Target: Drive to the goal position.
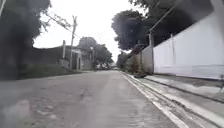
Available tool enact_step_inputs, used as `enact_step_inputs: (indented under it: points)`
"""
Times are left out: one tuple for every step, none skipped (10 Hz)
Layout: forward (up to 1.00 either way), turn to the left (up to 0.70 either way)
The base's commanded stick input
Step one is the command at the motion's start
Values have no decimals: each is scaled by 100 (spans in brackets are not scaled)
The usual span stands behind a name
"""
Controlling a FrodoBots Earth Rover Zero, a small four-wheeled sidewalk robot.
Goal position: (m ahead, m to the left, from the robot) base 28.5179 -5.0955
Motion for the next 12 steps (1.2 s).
enact_step_inputs:
  points:
    - [70, 0]
    - [70, 0]
    - [70, 0]
    - [70, 0]
    - [70, 0]
    - [70, 0]
    - [70, 0]
    - [70, 0]
    - [70, 0]
    - [70, 0]
    - [70, -16]
    - [70, -32]
